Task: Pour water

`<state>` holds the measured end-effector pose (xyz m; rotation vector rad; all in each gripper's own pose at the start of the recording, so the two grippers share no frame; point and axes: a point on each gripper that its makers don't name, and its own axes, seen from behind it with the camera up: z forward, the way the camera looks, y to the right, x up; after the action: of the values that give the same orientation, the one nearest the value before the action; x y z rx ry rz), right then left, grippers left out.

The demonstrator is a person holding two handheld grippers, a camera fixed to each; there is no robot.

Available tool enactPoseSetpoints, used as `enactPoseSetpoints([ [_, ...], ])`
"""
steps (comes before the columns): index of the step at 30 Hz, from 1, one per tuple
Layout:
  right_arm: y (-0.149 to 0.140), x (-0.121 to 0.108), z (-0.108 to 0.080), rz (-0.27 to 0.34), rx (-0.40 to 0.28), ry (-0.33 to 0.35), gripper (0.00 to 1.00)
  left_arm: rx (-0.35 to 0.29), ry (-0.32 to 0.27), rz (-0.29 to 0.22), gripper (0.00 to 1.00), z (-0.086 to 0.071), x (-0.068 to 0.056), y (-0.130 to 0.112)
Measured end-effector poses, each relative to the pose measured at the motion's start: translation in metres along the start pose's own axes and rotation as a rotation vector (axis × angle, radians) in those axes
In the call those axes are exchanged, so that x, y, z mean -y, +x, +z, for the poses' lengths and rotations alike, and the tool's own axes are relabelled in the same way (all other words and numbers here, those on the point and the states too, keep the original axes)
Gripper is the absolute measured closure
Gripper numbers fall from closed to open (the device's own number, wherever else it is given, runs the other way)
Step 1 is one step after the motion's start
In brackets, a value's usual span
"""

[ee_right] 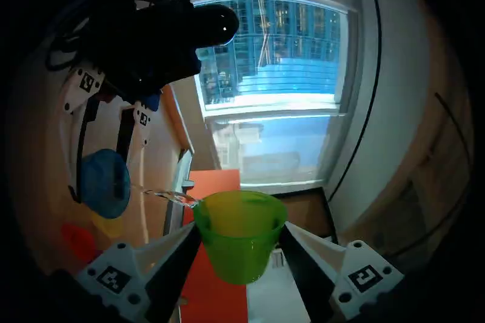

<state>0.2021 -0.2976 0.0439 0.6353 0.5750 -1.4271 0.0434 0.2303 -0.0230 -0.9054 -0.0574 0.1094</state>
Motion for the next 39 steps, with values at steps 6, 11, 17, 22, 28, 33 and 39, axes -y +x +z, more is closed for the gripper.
enactPoseSetpoints([
  [6, 0.0008, 0.0012, 0.0034, -0.043, 0.002, -0.004, 0.12, -0.002, -0.001, -0.005, 0.14, 0.0003, 0.0002, -0.0009],
  [11, 0.0015, 0.0035, 0.0053, -0.067, 0.003, -0.003, 0.12, -0.002, -0.002, -0.007, 0.14, 0.0006, 0.0009, -0.0008],
  [17, 0.0041, 0.0040, 0.0063, -0.090, 0.000, -0.006, 0.12, -0.003, -0.001, -0.010, 0.14, 0.0010, 0.0020, -0.0005],
  [22, 0.0075, 0.0041, 0.0069, -0.117, -0.002, -0.009, 0.12, -0.005, -0.002, -0.014, 0.14, 0.0022, 0.0023, -0.0002],
  [28, 0.0094, 0.0058, 0.0072, -0.130, -0.001, -0.008, 0.12, -0.005, -0.003, -0.015, 0.14, 0.0038, 0.0019, -0.0003],
  [33, 0.0088, 0.0057, 0.0060, -0.127, 0.000, -0.009, 0.12, -0.004, -0.004, -0.014, 0.14, 0.0041, 0.0007, -0.0005],
  [39, 0.0068, 0.0038, 0.0040, -0.124, 0.003, -0.012, 0.12, -0.004, -0.003, -0.010, 0.14, 0.0041, -0.0004, 0.0009],
])
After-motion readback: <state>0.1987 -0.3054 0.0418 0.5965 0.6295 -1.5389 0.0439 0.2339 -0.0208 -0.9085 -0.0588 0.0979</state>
